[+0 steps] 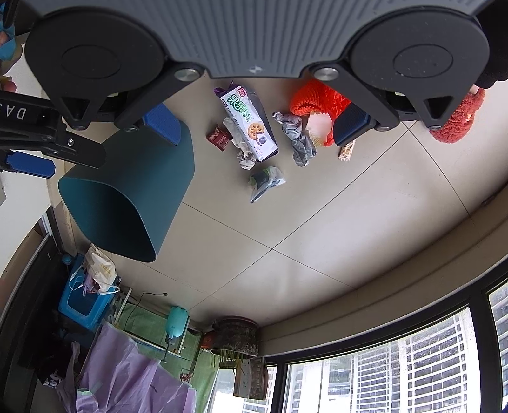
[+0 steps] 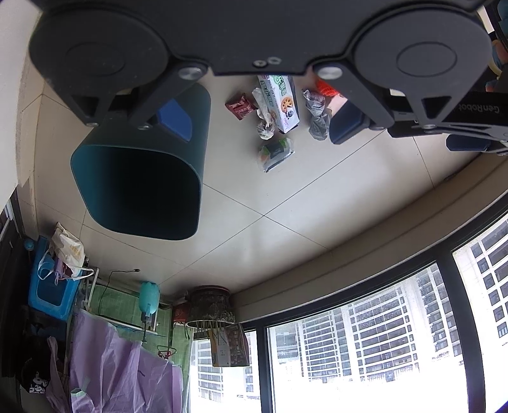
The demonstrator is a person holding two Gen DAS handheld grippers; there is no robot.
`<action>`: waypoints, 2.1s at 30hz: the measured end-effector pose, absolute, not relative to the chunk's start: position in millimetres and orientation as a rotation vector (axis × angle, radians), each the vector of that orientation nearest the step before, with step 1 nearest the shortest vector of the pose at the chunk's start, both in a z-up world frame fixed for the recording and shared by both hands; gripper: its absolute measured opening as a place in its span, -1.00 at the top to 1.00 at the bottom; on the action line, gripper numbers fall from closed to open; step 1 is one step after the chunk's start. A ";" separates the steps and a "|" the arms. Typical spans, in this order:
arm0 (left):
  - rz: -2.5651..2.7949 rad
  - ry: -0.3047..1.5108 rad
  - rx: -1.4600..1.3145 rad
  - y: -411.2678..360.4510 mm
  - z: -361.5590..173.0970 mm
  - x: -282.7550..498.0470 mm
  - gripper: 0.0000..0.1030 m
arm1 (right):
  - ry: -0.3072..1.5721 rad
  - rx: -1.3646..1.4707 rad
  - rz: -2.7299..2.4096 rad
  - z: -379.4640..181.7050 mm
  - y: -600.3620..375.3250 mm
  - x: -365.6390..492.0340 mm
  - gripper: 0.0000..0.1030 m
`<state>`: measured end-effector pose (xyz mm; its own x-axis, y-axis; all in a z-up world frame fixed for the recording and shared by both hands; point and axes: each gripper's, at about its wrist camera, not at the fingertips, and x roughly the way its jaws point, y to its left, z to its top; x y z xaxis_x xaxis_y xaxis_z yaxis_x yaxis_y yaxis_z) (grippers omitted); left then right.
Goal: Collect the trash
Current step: 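Lower the left gripper toward the red plastic bag while the right gripper grips the bin rim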
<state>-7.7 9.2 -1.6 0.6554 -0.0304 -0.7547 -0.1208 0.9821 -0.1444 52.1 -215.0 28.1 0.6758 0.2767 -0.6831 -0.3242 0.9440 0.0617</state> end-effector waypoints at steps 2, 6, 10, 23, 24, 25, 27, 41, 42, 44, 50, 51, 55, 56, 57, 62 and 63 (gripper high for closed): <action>0.053 0.880 -0.198 9.4 -5.1 -5.5 -0.99 | 0.762 -0.062 0.340 29.6 -215.0 53.3 -0.81; 0.069 0.919 -0.202 11.5 -10.4 -2.4 -0.99 | 0.771 -0.060 0.348 33.5 -213.3 59.5 -0.81; 0.098 0.922 -0.190 15.8 -13.4 5.0 -0.99 | 0.754 -0.054 0.330 41.2 -213.1 72.3 -0.81; 0.117 1.062 -0.197 26.7 -45.7 80.5 -0.98 | 0.832 0.008 0.072 48.1 -306.9 165.1 -0.82; 0.119 1.070 -0.189 28.8 -48.8 84.1 -0.98 | 0.843 -0.007 0.050 45.5 -315.8 173.7 -0.82; 0.109 1.080 -0.182 31.6 -52.9 88.2 -0.98 | 0.856 -0.024 0.029 41.9 -323.7 180.6 -0.82; 0.114 1.109 -0.157 37.8 -64.1 93.7 -0.98 | 0.887 -0.042 -0.015 33.5 -341.3 195.3 -0.82; 0.145 1.441 -0.158 68.7 -200.2 123.4 -0.98 | 1.044 0.017 -0.136 -58.1 -387.9 253.1 -0.36; 0.142 1.454 -0.142 68.4 -208.0 124.3 -0.98 | 1.047 0.038 -0.126 -60.7 -389.0 255.8 -0.34; 0.151 1.493 -0.114 67.7 -226.1 126.1 -0.98 | 1.049 0.056 -0.126 -65.3 -390.2 260.1 -0.24; 0.160 1.538 -0.077 45.3 -263.6 132.4 -0.98 | 1.039 0.070 -0.130 -67.6 -388.1 261.0 -0.18; 0.154 1.513 -0.020 33.0 -263.1 133.6 -0.98 | 1.036 0.067 -0.130 -66.9 -387.8 260.3 -0.18; 0.171 1.465 0.110 10.6 -267.0 137.5 -0.98 | 1.030 0.081 -0.140 -66.4 -396.0 264.7 -0.18; 0.179 1.460 0.122 11.4 -266.9 136.9 -0.98 | 1.030 0.080 -0.141 -66.4 -396.1 264.0 -0.18; 0.186 1.446 0.118 16.9 -264.0 135.8 -0.98 | 1.031 0.084 -0.136 -66.8 -396.6 264.6 -0.18; 0.218 1.472 -0.037 75.1 -257.5 131.5 -0.98 | 1.045 0.087 -0.125 -69.8 -396.9 264.5 -0.14; 0.229 1.479 -0.056 86.0 -260.1 131.0 -0.98 | 1.054 0.098 -0.122 -71.3 -397.1 266.1 -0.12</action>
<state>131.0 86.0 -260.1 0.0742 0.1183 -0.9902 -0.1862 0.9771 0.1028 266.1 -397.1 -71.3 0.4886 -0.0528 -0.8709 0.1468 0.9889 0.0224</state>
